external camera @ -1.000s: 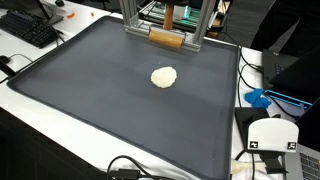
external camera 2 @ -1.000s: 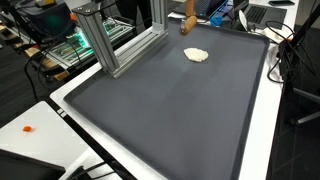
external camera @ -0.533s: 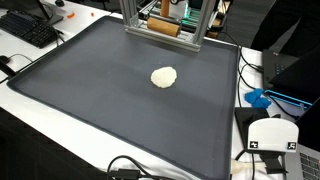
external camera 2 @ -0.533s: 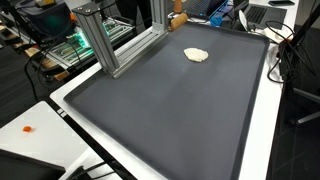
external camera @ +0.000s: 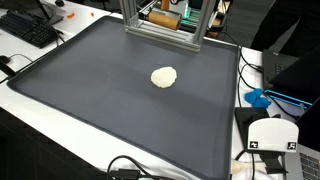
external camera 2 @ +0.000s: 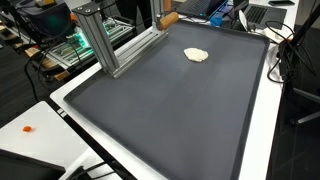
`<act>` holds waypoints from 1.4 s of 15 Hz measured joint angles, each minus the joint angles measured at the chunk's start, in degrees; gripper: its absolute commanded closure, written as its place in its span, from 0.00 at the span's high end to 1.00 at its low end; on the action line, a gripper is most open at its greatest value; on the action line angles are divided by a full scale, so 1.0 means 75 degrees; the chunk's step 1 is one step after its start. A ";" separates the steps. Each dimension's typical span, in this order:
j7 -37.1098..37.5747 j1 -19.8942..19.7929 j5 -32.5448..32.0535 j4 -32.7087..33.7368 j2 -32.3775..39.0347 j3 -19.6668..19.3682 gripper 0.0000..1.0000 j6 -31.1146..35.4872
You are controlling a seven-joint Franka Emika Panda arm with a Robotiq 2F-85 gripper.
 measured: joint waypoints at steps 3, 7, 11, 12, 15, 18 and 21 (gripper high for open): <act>0.0000 0.0003 0.0262 -0.0312 -0.0377 0.0001 0.35 -0.0002; 0.0000 0.0061 0.0554 -0.0718 -0.0875 0.0047 0.35 -0.0007; 0.0000 0.0195 0.0761 -0.1083 -0.1362 0.0090 0.35 -0.0077; 0.0000 0.0225 0.0778 -0.1136 -0.1456 0.0094 0.35 -0.0135; -0.0001 0.0288 0.0787 -0.1253 -0.1725 0.0130 0.35 -0.0373; -0.0009 0.0382 0.0856 -0.1304 -0.1938 0.0141 0.35 -0.0645; -0.0053 0.0490 0.1041 -0.1335 -0.2122 0.0161 0.35 -0.0920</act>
